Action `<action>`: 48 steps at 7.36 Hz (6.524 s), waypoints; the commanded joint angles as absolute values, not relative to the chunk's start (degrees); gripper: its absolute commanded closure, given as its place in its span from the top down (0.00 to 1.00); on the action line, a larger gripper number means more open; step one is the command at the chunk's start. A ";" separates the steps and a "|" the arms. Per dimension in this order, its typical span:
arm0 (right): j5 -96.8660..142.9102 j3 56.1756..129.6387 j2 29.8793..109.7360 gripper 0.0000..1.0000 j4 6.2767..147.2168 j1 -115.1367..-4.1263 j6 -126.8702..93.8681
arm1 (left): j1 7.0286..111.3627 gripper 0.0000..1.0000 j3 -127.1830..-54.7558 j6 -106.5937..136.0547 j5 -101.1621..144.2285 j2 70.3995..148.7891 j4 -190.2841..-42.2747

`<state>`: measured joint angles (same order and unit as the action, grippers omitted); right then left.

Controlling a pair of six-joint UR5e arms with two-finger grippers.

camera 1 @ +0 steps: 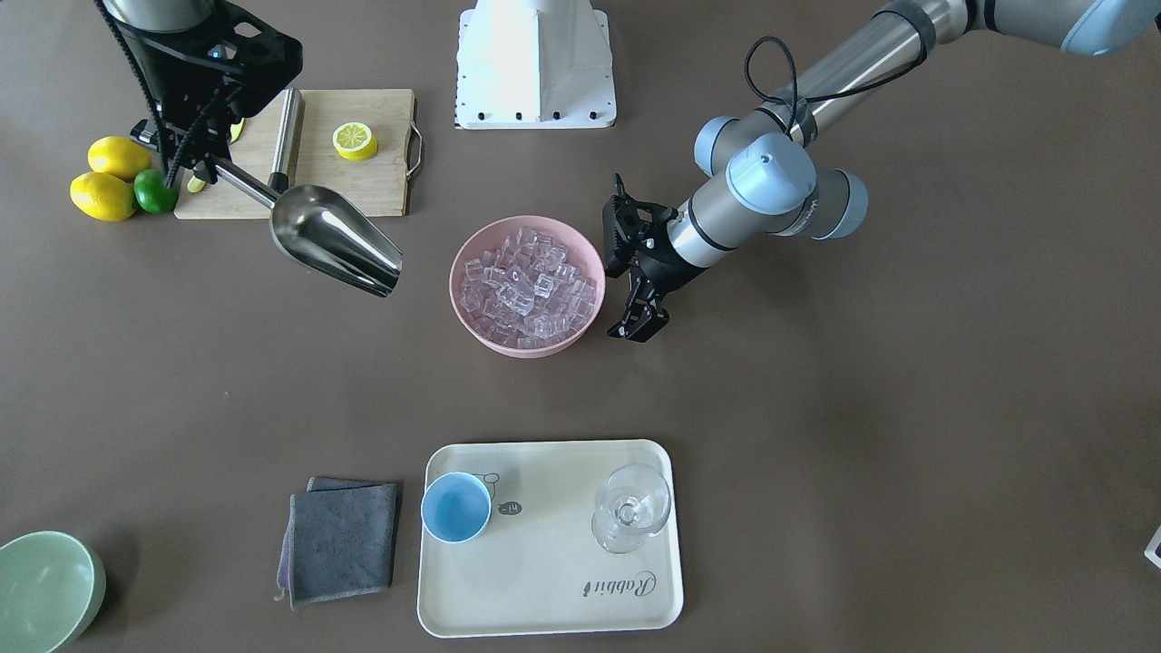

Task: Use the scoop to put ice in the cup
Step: 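Carry the scoop over the bowl and dip it into the ice with the right gripper, then drag the scoop through the ice toward the right gripper, filling it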

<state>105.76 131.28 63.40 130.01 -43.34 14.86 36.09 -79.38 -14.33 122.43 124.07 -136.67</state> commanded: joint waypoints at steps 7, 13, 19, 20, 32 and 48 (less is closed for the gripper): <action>101.25 108.39 35.95 0.00 150.48 -37.79 17.84 | 36.04 0.99 -79.37 -14.33 122.34 124.28 -136.49; 98.45 97.47 32.52 0.00 145.02 -33.76 18.02 | 36.04 0.99 -79.37 -14.33 122.34 124.28 -136.49; 90.80 98.44 31.55 0.00 151.70 -33.13 25.31 | 36.04 0.99 -79.28 -14.33 122.34 124.28 -136.41; 90.53 97.48 31.38 0.00 151.53 -33.05 24.96 | 36.04 0.99 -79.28 -14.33 122.34 124.28 -136.41; 92.01 103.79 42.52 0.00 131.51 -30.23 18.03 | 36.04 0.99 -79.36 -13.27 122.34 124.19 -136.41; 94.74 108.36 59.94 0.00 92.30 -28.21 3.52 | 35.95 0.99 -79.28 -13.27 122.34 124.45 -136.14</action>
